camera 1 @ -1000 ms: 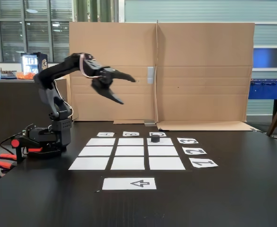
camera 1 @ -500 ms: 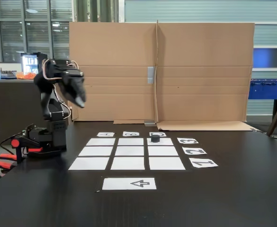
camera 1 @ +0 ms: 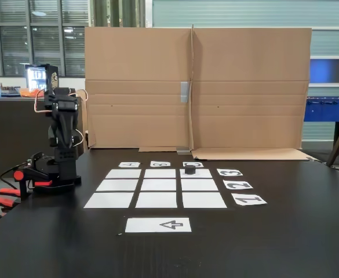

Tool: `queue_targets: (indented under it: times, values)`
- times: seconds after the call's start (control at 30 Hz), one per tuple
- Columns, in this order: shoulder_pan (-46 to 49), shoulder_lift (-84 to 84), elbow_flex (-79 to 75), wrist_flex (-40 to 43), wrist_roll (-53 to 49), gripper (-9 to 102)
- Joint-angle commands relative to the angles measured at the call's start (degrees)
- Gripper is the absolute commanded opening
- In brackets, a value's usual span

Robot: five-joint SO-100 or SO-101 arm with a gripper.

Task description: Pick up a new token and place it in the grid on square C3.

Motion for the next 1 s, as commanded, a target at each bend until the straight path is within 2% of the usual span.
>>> queue_targets:
  times: [0.0, 0.27, 0.7, 0.87, 0.97]
  values:
    - [1.23, 5.19, 4.13, -0.97, -0.62, -1]
    - [0.88, 18.63, 14.06, 0.7, -0.62, -1]
    - [-0.79, 31.11, 24.43, 0.53, -0.35, -1]
    - [-1.49, 31.11, 29.53, -5.36, -0.18, -1]
    - [-1.58, 31.03, 29.71, -5.27, -0.18, -1]
